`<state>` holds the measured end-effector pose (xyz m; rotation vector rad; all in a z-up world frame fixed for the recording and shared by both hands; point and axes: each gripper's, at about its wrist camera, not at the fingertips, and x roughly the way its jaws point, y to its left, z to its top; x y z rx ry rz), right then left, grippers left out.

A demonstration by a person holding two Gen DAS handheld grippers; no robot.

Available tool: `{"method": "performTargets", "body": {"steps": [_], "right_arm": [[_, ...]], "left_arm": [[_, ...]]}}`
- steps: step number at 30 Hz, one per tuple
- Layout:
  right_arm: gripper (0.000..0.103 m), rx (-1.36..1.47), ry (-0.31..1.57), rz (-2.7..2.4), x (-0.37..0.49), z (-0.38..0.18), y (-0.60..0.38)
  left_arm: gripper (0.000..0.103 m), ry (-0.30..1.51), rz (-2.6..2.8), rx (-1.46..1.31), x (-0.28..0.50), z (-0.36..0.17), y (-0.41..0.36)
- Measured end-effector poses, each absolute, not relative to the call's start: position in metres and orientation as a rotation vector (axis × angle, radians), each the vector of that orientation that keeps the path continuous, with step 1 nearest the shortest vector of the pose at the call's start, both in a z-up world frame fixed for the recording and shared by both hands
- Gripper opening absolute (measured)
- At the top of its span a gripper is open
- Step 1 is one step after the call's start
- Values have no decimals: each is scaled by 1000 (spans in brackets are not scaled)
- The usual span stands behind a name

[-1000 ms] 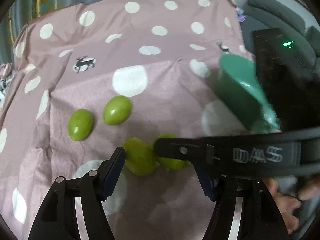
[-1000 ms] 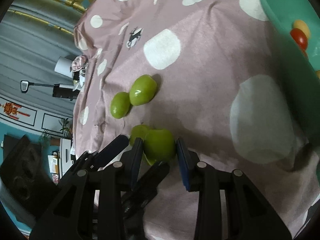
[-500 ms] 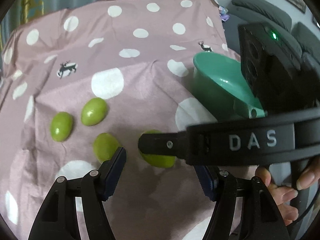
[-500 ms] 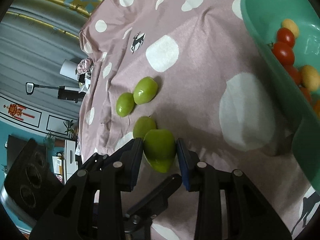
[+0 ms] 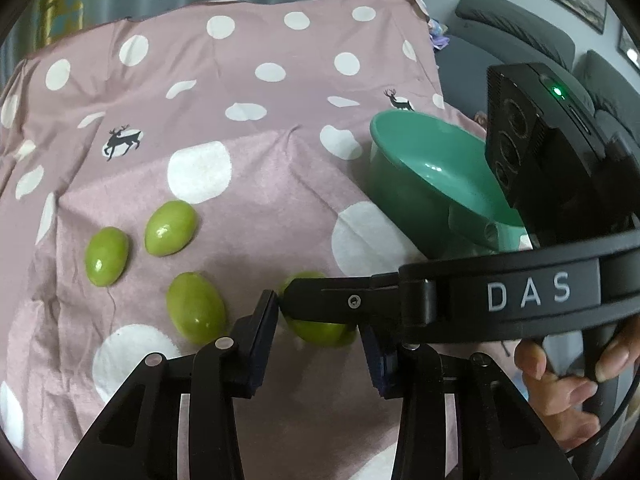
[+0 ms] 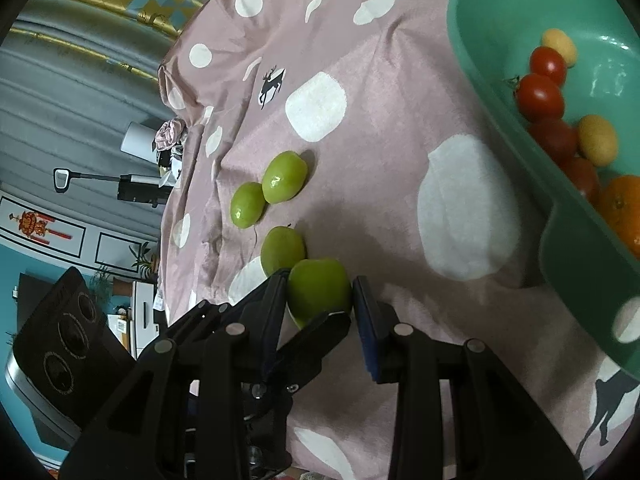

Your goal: Organize fruits

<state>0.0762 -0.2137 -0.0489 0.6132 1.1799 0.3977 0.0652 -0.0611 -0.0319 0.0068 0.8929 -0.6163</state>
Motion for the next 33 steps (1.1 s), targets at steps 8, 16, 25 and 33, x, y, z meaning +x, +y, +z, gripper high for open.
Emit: {"method": "performTargets", "body": {"steps": [8,16,25,33], "right_arm": [[35,599,1110,415,65,-24,-218],[35,620,1030,432,52,-1,-234],[31,626,961,442,44,13,-251],[30,613,1065,354,60,-18,-253]], "left_arm": [[41,827,-624,22,54,-9,-62],[41,784,-644,15,44,11,-70],[32,770,-647,50,39,19,-90],[32,882,-574,118,50,-21,-87]]}}
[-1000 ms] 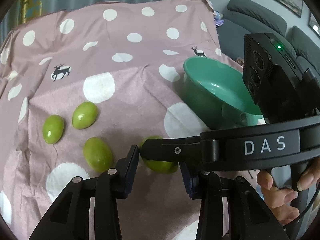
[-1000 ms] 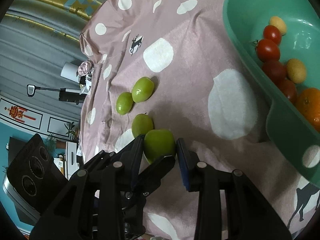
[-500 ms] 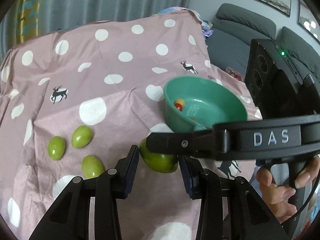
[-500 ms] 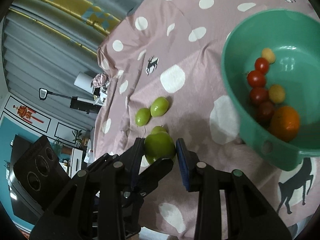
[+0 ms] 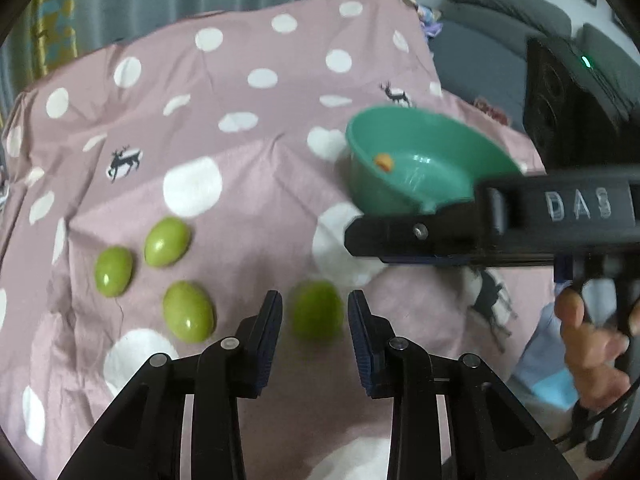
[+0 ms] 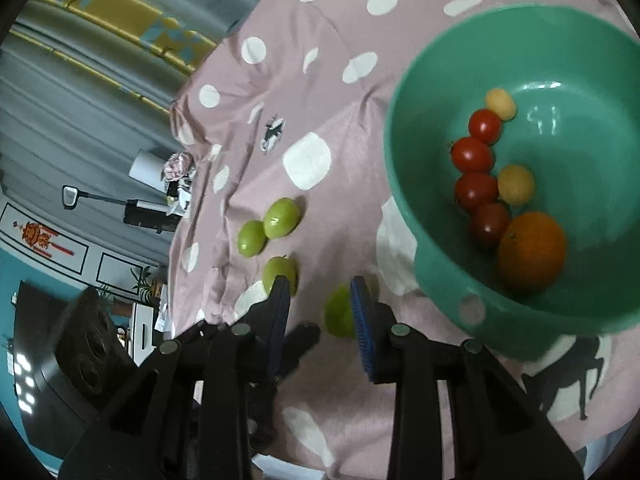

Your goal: Organize fruits

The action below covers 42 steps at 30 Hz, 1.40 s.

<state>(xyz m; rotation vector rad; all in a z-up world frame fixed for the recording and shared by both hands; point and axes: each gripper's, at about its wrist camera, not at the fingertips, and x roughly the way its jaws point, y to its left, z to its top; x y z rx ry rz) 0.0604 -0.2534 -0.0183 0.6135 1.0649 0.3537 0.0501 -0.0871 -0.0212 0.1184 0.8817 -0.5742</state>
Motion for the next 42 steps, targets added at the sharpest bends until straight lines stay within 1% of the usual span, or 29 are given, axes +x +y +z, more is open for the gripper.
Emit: {"method": "performTargets", "body": {"steps": [1,4,5,6,8,9,12,16,18,21,25,28,32,36,41,42], "right_arm": [[33,606,1089,362,64,-23,-248],[34,551,1194,325,74,-43,-230],[28,534,1212,278,77,-49,-225],[29,528,1189,237,79,-49,-224],[32,567,1157,237,85,-49,-223],[30,576,1172,238,88,-51,-223],[33,601,1200,265,103,-60,-219],[34,669,1199,305,117,-72,-211],[39,718,1185,305,120,-73,-211],[38,725,1178,303,127,-72,-210],[38,716,1161,317,131,-71,-206],[36,727,1153,335,134,-73,-204],[28,750,1142,354,135,-75,-204],[23,748,1125,341,134,-71,-208],[22,743,1129,323,132,-69,-211],[25,738,1135,320,132,-69,-211]], "left_arm": [[32,891,-589,124,50,-25,-88],[34,943,-612,148,52,-37,-90],[34,943,-585,153,56,-40,-90],[34,930,-575,151,59,-41,-90],[39,919,-554,138,71,-44,-86],[45,929,-531,130,77,-46,-83],[49,954,-490,109,97,-53,-73],[49,919,-479,152,107,-53,-74],[49,913,-458,156,112,-52,-74],[49,910,-490,82,118,-51,-63],[49,911,-505,55,118,-49,-57],[49,895,-513,33,118,-49,-51],[49,895,-534,2,115,-48,-46],[50,881,-556,-19,110,-48,-40],[50,872,-579,-45,110,-48,-36],[50,873,-587,-56,111,-49,-34]]}}
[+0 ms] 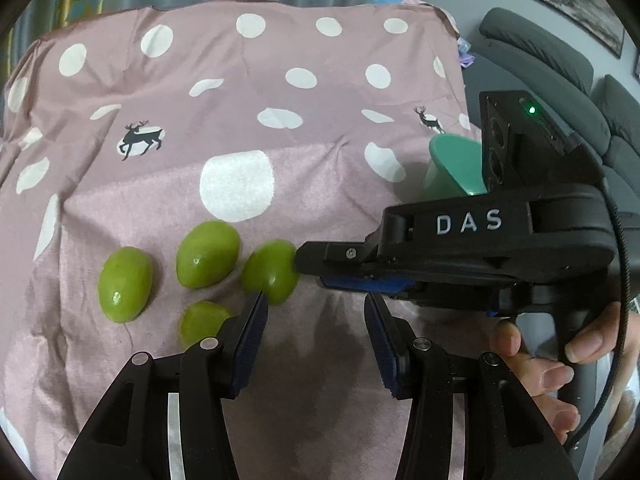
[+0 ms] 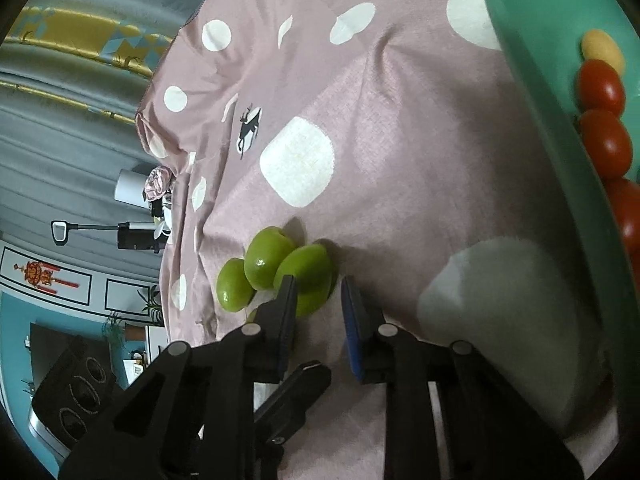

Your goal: Organize fruits

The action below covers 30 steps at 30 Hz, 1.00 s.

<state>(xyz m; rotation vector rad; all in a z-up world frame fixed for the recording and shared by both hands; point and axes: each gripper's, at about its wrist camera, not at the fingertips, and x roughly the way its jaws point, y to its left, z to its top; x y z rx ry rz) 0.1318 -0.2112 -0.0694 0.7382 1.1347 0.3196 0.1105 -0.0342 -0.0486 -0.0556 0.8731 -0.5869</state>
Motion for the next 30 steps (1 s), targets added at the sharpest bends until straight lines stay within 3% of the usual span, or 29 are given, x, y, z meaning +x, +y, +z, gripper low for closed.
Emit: {"method": "performTargets", "body": {"steps": [7,17,18,21,24,27,30], "right_arm": [[27,699,1158,291,131,-73,-209],[43,749,1141,305,134,-61,-217],[45,737,1150,301,137,-62,-213],[47,682,1184,290,144,-64,-200],[46,648,1194,279,156,-66,-190],[36,610,1212,283,165,-67,-184],[35,600,1222,294,168,-67,-185]], "left_arm": [[50,880,-606,-91,108,-47,-29],[50,817,-577,-114,96,-32,-7],[52,804,-584,-127,94,-29,-4],[78,781,-577,-143,92,-26,1],[79,749,-556,-95,88,-26,-4],[79,746,-565,-78,89,-28,-7],[79,766,-570,-99,94,-32,-4]]}}
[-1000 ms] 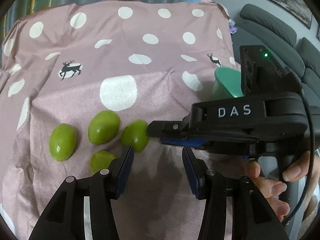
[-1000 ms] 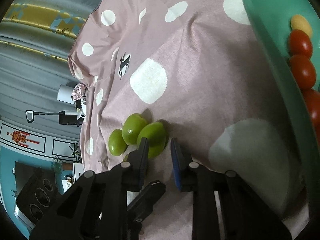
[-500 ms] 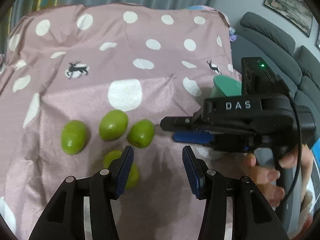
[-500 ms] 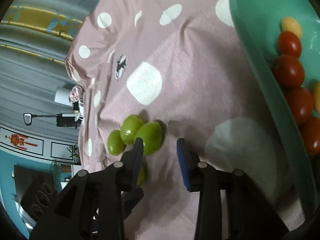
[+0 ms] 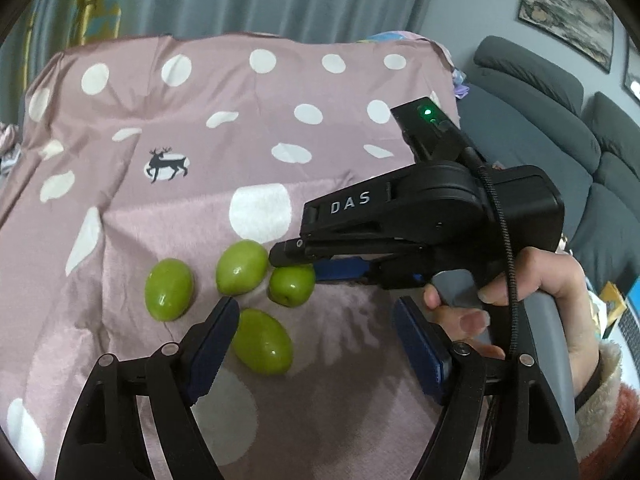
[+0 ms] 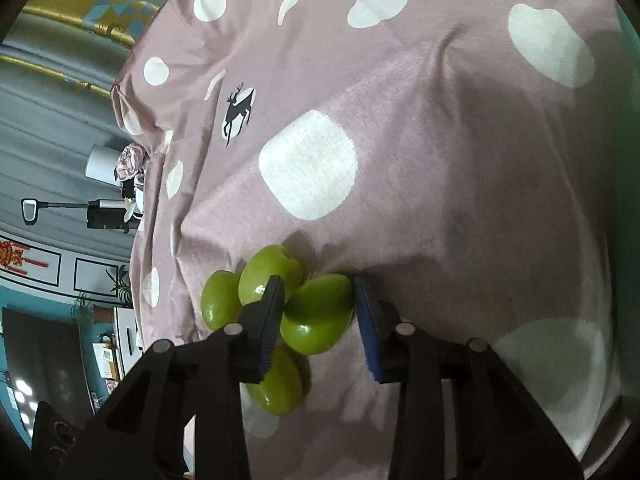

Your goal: Organize fruits

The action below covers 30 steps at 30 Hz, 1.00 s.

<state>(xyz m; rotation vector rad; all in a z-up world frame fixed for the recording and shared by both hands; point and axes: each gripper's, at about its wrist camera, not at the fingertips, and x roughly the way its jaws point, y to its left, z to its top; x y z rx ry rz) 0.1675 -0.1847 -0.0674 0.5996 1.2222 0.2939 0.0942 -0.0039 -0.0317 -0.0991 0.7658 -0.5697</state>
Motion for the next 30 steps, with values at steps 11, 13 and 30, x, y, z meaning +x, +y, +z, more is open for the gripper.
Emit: {"method": "performTargets", "body": {"steps": [11,13,30], "right_arm": [[34,616,1223,373,137,-60,-194],[34,644,1221,381,131,-60,-199],[28,713,1150,456,108,-37,-224]], "left_arm": [[79,815,-596,-19,97,-42,-24],[79,807,-620,-21,99,-40,-27],[41,816,-720,-22,102,-40,-41]]}}
